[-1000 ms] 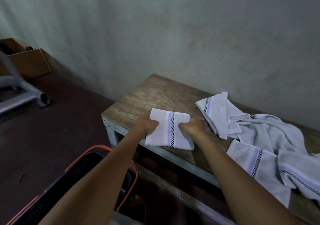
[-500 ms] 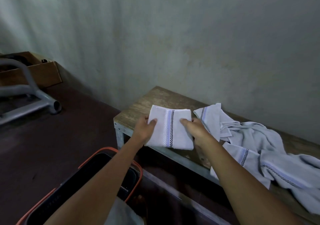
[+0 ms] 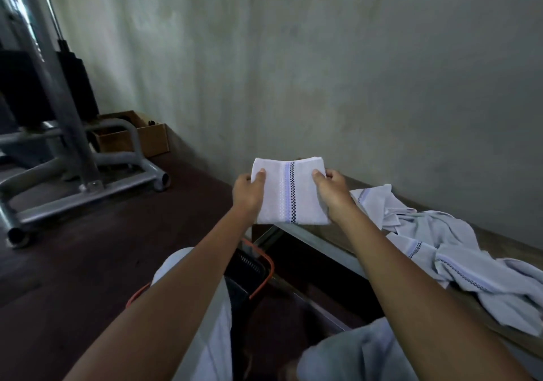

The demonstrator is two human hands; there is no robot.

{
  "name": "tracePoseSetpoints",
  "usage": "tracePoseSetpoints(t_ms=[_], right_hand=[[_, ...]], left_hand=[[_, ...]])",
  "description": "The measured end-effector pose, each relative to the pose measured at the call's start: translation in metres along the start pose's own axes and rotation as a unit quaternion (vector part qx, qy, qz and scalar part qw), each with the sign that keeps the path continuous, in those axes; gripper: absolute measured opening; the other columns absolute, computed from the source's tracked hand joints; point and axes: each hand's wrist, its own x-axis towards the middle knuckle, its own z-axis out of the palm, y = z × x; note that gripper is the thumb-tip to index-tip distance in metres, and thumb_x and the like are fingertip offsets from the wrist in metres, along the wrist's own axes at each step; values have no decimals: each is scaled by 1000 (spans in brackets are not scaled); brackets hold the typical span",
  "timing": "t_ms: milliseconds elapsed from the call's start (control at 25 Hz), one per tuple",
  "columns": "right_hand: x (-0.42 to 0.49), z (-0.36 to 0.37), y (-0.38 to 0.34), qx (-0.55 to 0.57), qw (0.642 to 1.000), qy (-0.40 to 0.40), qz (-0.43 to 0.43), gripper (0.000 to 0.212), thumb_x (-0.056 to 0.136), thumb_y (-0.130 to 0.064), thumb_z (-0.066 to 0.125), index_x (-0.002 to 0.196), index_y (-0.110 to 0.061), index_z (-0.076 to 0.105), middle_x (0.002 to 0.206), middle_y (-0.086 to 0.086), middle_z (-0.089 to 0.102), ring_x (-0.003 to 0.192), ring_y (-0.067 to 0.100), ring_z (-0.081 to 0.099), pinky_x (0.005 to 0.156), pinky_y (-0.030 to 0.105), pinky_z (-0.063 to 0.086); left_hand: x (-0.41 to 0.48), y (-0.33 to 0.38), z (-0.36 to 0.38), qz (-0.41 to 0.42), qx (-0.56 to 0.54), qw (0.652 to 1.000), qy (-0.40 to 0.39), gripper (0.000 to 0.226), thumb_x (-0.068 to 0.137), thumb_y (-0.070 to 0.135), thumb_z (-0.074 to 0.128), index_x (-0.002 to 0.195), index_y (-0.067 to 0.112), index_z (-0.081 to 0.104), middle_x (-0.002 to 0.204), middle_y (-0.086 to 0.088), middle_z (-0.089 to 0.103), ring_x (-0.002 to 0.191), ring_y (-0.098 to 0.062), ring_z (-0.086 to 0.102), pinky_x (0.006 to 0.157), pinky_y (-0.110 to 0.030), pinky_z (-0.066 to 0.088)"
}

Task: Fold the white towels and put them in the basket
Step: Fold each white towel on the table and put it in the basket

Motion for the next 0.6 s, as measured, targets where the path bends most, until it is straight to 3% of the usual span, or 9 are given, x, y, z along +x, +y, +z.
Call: tracePoseSetpoints(t_ms=[80,360,480,600], right_hand=[[1,16,3,-3,1000,-16,-5,31,91,-30,55,115,-10,54,104,6,60,87,19,56,76,27,39],[5,121,72,-33,986,-160,44,29,90,-28,57,114,-10,55,101,4,61,76,12,57,61,25,42],[9,180,131,-69,965,-239,82,26,89,-27,59,109,-10,58,105,7,65,84,18,61,66,26,46],[4,233,210,-113,940,-292,138,19,88,-17,60,105,-10,59,106,12,66,90,22,61,79,30,48]], left_hand=[[0,-4,-14,6,-9,1000,27,37,89,39,54,105,7,59,106,-9,64,95,-24,62,83,-37,52],[6,-90,-89,-81,-18,986,148,25,91,35,54,103,14,58,99,-3,63,86,-18,60,70,-28,44],[14,-157,-118,-147,-26,969,199,21,91,35,53,102,16,55,93,-1,63,84,-18,61,72,-33,50],[19,-245,-142,-237,-19,942,239,19,92,26,51,102,10,53,91,-4,59,78,-16,55,68,-30,44]])
